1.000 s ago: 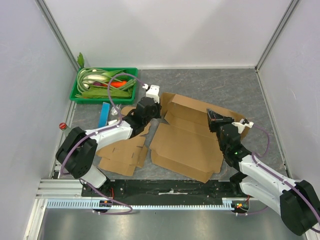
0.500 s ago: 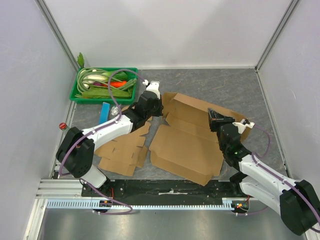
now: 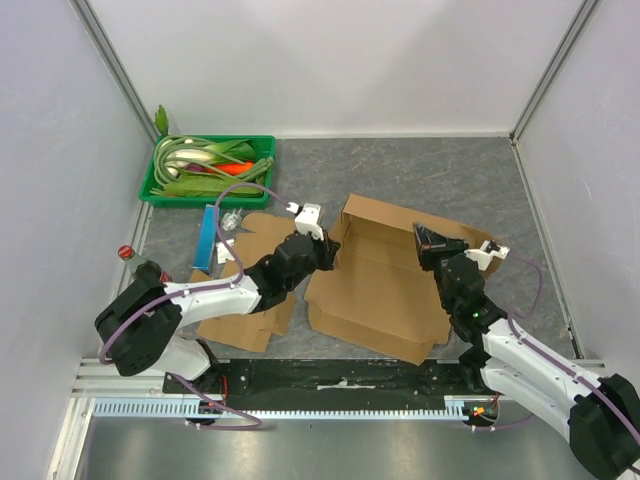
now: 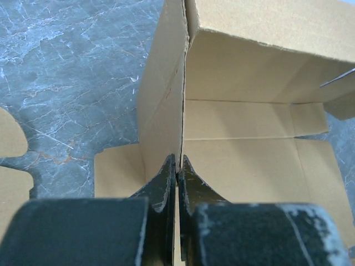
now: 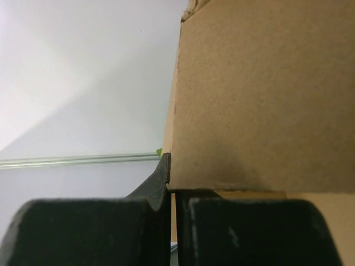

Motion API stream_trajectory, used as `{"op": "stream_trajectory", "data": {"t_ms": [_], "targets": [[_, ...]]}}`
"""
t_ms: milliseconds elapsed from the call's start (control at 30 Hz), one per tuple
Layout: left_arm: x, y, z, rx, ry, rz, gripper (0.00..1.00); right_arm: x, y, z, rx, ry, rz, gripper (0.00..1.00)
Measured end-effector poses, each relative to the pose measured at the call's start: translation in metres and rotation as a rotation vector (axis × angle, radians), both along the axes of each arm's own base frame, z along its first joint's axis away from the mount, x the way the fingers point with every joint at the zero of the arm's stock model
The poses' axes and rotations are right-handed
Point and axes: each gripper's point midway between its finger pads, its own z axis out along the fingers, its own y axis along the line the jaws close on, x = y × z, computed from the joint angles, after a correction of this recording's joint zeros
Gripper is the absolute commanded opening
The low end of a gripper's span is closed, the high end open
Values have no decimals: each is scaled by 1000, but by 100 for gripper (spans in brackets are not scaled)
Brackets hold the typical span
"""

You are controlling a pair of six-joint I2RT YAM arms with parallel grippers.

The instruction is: Fold the paper box

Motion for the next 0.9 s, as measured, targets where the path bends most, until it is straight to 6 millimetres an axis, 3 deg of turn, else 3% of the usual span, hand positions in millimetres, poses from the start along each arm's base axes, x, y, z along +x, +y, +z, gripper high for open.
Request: {"op": "stream_trajectory", "data": {"t_ms": [133, 333, 400, 433, 467, 533, 633, 767, 800, 833, 900], "targets": [[-4, -6, -3, -36, -39, -3, 2, -6, -2, -13, -7, -3, 7, 0], [9, -14, -3, -49, -88, 24, 3, 3, 2, -9, -43, -40, 7, 0], [13, -16, -2, -32, -98, 27, 17, 7, 3, -5, -49, -51, 5, 0], [16, -18, -2, -21, -102, 26, 34, 8, 3, -3, -50, -58, 1, 0], [18, -20, -1, -8, -105, 20, 42, 9, 1, -3, -51, -61, -5, 0], [18, -24, 0, 2, -113, -6, 54, 7, 3, -2, -58, -65, 8, 0], [14, -24, -2, -3, -115, -52, 60, 3, 8, 2, -60, -74, 36, 0], [4, -9, -9, -4, -101, -95, 59, -1, 9, 3, -60, -78, 51, 0], [1, -5, -8, -9, -101, -100, 54, 0, 8, 2, -62, -74, 51, 0], [-3, 0, -6, -18, -106, -107, 41, 0, 8, 1, -63, -72, 51, 0], [-12, 13, 3, -37, -127, -100, 36, 1, 6, 0, -64, -68, 47, 0]]}}
